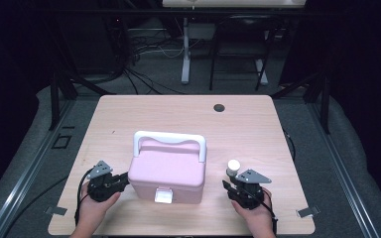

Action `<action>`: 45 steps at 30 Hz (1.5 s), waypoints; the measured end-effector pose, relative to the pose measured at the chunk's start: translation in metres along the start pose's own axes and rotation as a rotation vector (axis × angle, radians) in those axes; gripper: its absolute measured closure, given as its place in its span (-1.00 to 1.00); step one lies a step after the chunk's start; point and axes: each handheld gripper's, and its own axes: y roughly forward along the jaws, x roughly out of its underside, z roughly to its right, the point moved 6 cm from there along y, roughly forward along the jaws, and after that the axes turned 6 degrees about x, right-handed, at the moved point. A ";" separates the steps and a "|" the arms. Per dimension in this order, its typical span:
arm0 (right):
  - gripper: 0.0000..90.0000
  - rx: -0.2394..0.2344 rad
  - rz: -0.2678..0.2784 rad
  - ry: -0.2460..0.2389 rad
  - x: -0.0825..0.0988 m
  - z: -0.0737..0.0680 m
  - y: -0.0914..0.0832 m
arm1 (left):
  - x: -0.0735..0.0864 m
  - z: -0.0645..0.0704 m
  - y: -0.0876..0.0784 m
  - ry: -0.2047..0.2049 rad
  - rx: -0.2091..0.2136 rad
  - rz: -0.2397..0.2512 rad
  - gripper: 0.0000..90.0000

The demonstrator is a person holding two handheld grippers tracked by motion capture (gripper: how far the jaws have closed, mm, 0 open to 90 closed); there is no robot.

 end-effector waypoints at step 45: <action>0.81 -0.011 0.023 -0.108 -0.020 -0.046 0.009 | 0.002 0.022 -0.002 0.001 0.030 -0.026 0.87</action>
